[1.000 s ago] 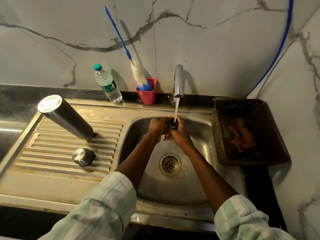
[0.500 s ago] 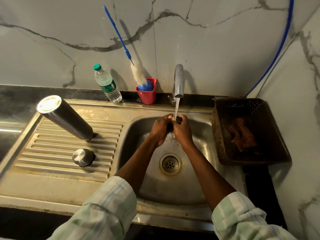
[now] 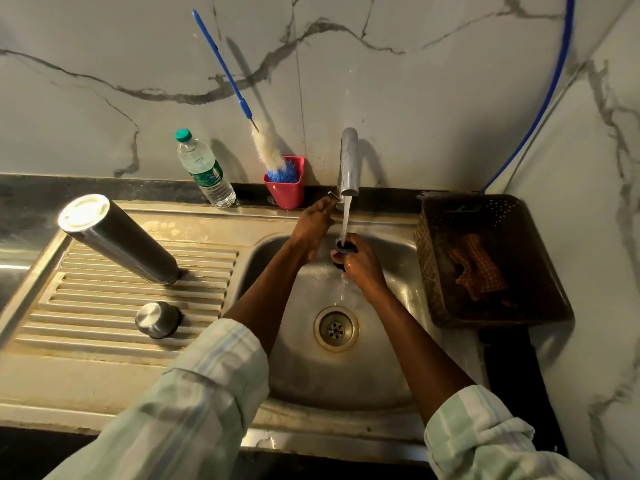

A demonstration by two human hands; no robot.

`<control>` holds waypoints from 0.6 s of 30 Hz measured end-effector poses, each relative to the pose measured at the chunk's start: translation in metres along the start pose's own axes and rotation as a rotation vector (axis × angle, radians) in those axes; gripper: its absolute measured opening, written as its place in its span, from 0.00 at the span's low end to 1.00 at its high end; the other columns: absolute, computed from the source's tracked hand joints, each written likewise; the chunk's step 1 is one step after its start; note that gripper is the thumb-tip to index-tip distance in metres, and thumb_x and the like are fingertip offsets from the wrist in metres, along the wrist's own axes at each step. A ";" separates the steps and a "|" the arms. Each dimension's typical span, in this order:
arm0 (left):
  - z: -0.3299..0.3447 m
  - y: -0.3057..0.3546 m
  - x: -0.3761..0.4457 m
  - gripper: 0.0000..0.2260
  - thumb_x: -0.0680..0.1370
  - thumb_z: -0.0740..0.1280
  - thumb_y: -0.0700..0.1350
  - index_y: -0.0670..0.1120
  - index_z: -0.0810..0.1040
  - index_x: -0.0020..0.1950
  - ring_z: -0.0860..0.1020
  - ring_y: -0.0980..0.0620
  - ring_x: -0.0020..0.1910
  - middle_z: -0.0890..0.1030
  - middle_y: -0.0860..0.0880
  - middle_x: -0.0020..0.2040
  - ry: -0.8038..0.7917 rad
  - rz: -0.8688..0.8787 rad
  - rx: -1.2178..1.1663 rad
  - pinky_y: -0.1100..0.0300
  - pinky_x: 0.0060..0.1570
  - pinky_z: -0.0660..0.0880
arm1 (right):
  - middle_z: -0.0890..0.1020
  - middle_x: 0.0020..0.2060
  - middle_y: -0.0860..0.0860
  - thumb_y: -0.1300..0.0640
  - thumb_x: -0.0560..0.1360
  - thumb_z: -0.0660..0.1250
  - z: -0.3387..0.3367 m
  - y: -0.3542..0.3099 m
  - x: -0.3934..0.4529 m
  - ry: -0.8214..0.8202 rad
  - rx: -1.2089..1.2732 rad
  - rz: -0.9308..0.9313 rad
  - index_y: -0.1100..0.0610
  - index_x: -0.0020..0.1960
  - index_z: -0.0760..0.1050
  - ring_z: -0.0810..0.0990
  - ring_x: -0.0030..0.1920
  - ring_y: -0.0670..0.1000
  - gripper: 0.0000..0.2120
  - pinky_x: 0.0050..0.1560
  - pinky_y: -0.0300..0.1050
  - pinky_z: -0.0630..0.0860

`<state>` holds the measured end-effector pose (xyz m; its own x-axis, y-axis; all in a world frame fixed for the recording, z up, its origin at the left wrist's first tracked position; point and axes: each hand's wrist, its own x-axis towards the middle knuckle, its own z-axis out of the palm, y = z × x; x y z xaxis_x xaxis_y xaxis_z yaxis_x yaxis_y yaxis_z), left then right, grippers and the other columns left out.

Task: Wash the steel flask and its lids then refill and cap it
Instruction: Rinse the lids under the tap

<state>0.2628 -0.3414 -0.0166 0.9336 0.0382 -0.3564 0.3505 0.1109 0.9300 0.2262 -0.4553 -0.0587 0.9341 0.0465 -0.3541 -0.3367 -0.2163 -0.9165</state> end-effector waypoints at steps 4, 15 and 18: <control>0.000 0.007 0.009 0.12 0.85 0.55 0.39 0.50 0.76 0.52 0.77 0.50 0.55 0.79 0.47 0.53 -0.071 -0.006 0.029 0.56 0.58 0.75 | 0.80 0.49 0.53 0.49 0.78 0.67 0.001 -0.003 -0.003 0.037 -0.046 -0.035 0.54 0.56 0.74 0.80 0.46 0.51 0.11 0.42 0.45 0.78; -0.005 0.005 0.008 0.15 0.85 0.55 0.41 0.45 0.72 0.71 0.80 0.54 0.53 0.80 0.47 0.59 -0.064 -0.031 0.007 0.61 0.53 0.78 | 0.81 0.43 0.53 0.58 0.80 0.64 -0.002 -0.024 -0.002 -0.060 0.466 0.106 0.51 0.53 0.76 0.79 0.43 0.51 0.04 0.41 0.49 0.77; -0.005 0.006 0.009 0.12 0.86 0.55 0.43 0.48 0.77 0.63 0.80 0.54 0.51 0.81 0.50 0.53 -0.051 -0.049 0.028 0.58 0.58 0.76 | 0.79 0.47 0.54 0.70 0.75 0.65 -0.003 -0.024 0.000 -0.150 0.491 0.125 0.54 0.55 0.74 0.79 0.47 0.52 0.14 0.48 0.52 0.79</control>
<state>0.2726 -0.3358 -0.0143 0.9175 -0.0170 -0.3974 0.3973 0.0837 0.9138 0.2353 -0.4534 -0.0358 0.8678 0.1964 -0.4565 -0.4946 0.2514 -0.8320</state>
